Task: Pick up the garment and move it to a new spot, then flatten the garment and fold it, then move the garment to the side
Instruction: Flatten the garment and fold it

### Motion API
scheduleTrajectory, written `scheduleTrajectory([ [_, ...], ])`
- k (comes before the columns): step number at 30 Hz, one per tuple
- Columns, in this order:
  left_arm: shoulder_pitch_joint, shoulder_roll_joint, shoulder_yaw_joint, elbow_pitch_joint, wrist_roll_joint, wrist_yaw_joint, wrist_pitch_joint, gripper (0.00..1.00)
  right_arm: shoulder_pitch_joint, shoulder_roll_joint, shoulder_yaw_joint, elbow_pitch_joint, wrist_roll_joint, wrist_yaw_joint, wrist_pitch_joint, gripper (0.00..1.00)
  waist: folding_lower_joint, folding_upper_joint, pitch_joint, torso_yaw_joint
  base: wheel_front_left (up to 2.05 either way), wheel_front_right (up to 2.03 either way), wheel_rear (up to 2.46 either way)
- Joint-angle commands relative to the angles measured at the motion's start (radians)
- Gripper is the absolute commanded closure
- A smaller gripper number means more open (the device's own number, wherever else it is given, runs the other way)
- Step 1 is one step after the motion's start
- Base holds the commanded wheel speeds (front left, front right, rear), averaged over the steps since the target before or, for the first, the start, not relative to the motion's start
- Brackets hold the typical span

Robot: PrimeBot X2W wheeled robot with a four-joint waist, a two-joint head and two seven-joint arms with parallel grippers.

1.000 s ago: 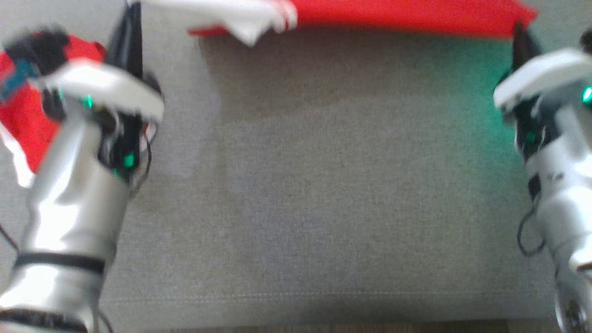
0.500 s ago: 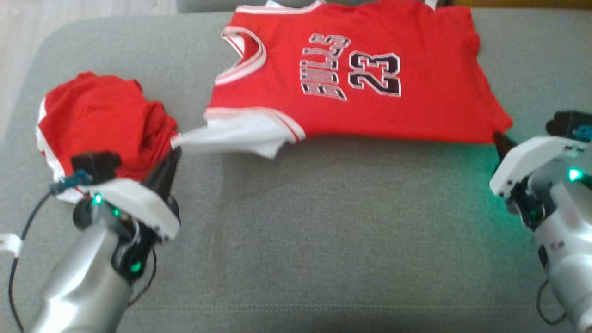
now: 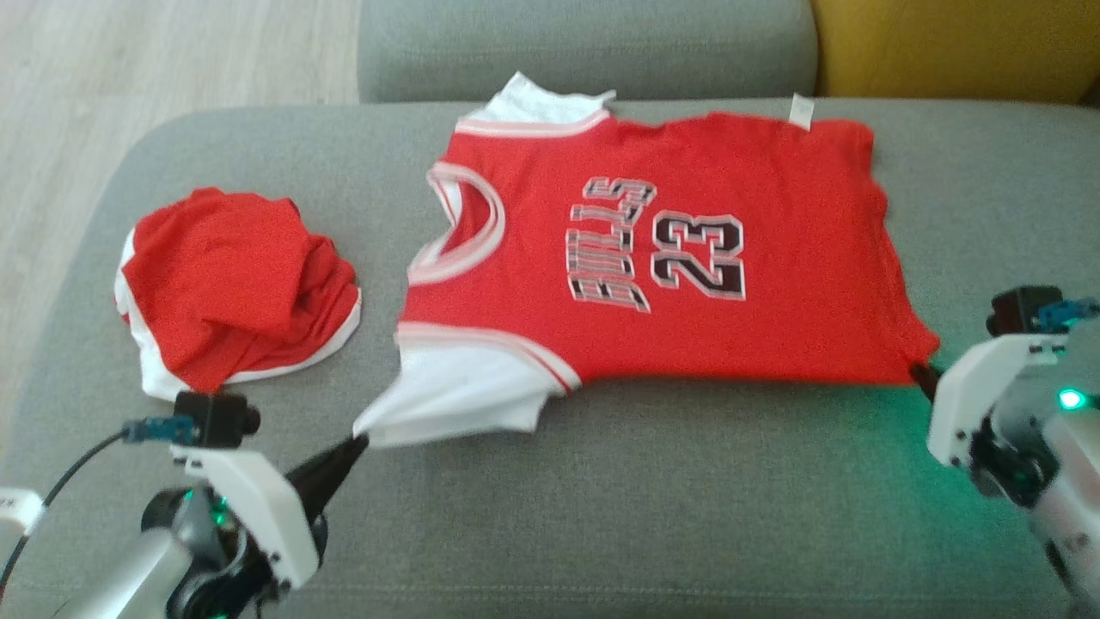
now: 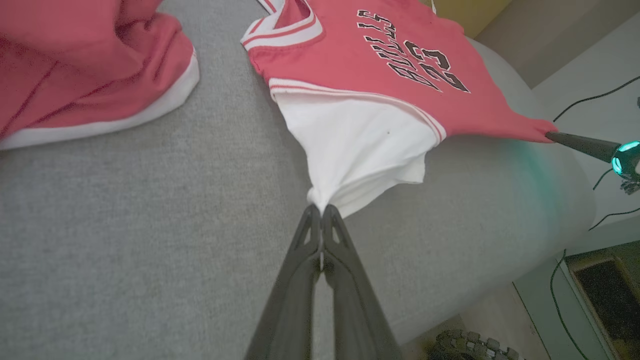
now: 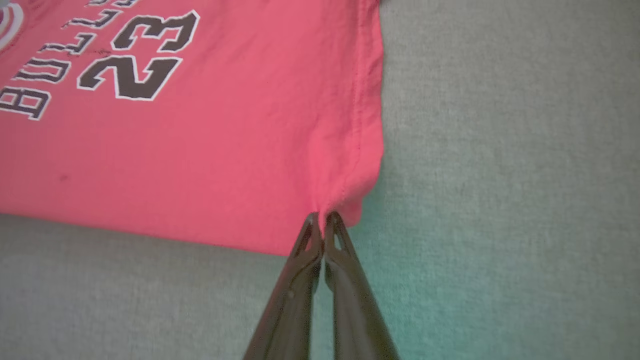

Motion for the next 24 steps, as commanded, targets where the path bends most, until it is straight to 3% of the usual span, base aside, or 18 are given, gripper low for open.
scheduleTrajectory([
  [1, -0.032, 0.058, 0.043, -0.032, -0.015, 0.001, 0.007, 1.00, 0.001, -0.046, 0.018, -0.035, 0.011, -0.001, 0.013, 1.00, 0.0001, 0.0000, -0.014, 0.001, 0.00, 0.00, 0.00],
  [13, 0.073, 0.192, 0.005, -0.212, -0.152, 0.001, 0.127, 1.00, 0.149, -0.241, 0.172, -0.287, 0.209, -0.001, 0.290, 1.00, 0.0001, 0.0000, -0.064, 0.006, 0.00, 0.00, 0.00],
  [24, 0.136, 0.298, -0.004, -0.342, -0.248, 0.001, 0.171, 1.00, 0.230, -0.342, 0.160, -0.448, 0.312, -0.001, 0.463, 1.00, 0.0001, 0.0000, -0.073, -0.008, 0.00, 0.00, 0.00],
])
